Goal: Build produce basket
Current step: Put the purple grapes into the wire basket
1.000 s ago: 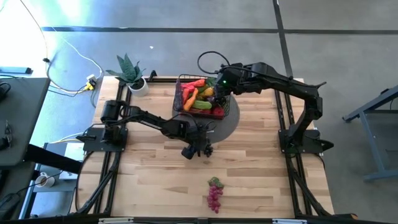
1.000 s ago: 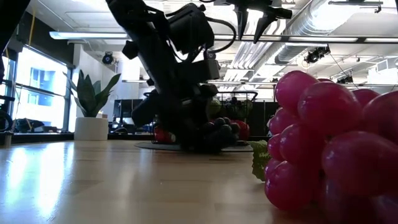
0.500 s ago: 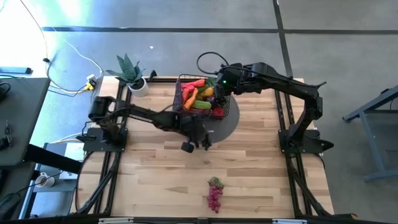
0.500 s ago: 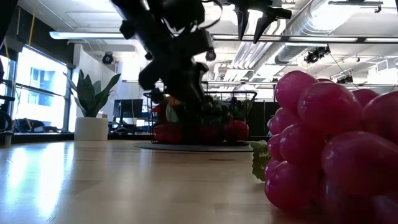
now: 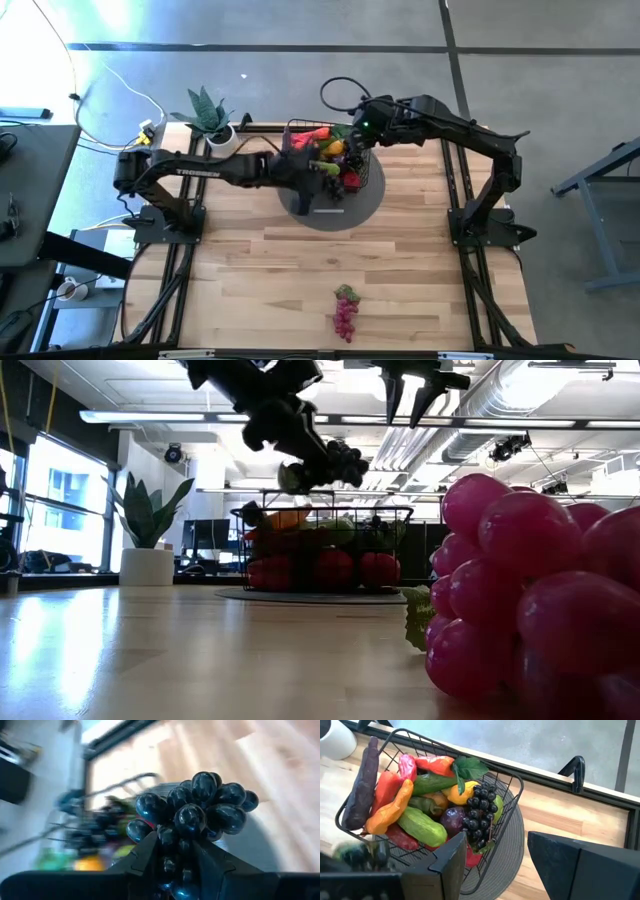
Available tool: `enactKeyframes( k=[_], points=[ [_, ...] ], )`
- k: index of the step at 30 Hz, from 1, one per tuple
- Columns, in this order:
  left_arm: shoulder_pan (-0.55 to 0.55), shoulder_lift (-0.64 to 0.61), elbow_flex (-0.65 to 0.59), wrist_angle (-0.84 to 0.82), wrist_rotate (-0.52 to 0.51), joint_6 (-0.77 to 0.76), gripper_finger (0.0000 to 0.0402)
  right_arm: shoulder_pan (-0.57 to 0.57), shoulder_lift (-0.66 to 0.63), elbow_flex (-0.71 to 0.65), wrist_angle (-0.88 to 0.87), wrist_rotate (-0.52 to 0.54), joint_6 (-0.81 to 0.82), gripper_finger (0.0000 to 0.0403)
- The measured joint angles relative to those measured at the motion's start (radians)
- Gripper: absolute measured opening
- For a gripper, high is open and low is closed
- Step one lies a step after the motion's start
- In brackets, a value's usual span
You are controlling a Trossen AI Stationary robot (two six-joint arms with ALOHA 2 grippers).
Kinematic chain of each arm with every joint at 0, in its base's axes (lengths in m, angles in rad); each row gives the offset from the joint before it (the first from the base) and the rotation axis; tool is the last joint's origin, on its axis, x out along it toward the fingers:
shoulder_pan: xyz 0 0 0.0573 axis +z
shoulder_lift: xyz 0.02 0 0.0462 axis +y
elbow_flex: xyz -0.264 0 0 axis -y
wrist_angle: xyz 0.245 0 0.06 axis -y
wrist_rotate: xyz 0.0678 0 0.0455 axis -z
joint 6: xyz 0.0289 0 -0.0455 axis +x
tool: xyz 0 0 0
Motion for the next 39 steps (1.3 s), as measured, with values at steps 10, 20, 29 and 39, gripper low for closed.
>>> enactKeyframes(
  k=[10,20,29,39],
  points=[
    [0.142,0.014,0.0,0.119,0.074,0.417,0.0087,0.0,-0.004,0.0,-0.001,0.015,-0.001,0.0195],
    [0.218,0.08,0.0,0.18,0.139,0.632,0.0087,0.0,-0.005,0.0,0.0,0.014,-0.019,0.0195],
    [0.215,0.12,0.001,0.255,0.039,0.681,0.0087,0.001,-0.005,0.0,0.0,0.01,-0.044,0.0195],
    [0.175,0.121,0.001,0.305,-0.01,0.562,0.0136,0.001,-0.004,0.0,-0.001,-0.06,-0.049,0.0195]
  ],
)
